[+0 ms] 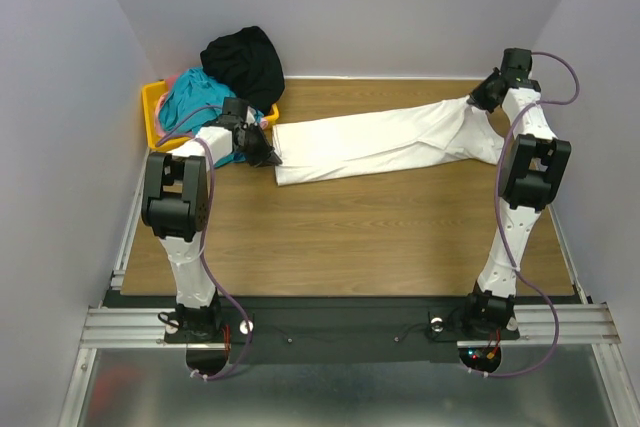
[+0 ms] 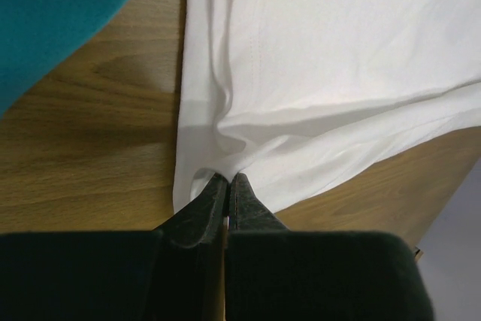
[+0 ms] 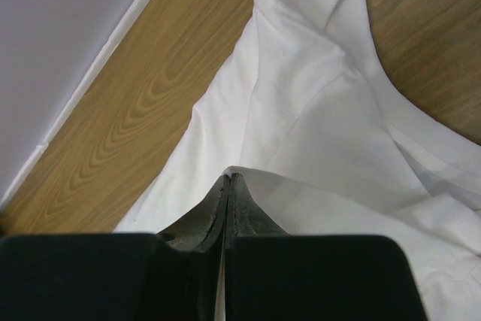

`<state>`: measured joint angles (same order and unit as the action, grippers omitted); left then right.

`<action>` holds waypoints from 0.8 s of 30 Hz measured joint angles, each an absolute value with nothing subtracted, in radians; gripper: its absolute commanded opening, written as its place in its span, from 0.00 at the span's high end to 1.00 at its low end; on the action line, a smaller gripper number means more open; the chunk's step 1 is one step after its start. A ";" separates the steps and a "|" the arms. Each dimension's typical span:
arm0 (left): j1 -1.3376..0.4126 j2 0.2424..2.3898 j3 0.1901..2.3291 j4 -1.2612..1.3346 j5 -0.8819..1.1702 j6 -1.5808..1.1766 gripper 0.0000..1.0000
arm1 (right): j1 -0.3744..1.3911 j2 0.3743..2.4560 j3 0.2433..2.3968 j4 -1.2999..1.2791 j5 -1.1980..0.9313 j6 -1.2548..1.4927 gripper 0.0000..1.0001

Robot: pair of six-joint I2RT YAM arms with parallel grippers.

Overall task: Fold and stack the t-shirts
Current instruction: Fold the tshirt

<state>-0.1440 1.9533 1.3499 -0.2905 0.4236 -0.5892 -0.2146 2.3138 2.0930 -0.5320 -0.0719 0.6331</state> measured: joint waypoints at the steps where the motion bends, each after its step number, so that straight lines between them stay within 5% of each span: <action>1: -0.142 1.954 1.356 -0.290 0.425 -0.588 1.00 | -0.215 2.314 2.093 -0.532 -0.072 0.633 1.00; 21: -0.128 2.025 1.475 -0.296 0.453 -0.603 0.99 | -0.215 2.333 2.094 -0.532 -0.062 0.637 0.99; 24: -0.126 2.034 1.482 -0.299 0.448 -0.612 0.86 | -0.215 2.333 2.094 -0.532 -0.059 0.638 1.00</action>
<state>-0.1265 2.0342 1.4818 -0.2989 0.4480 -0.6117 -0.2146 2.3325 2.0945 -0.5316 -0.0586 0.6380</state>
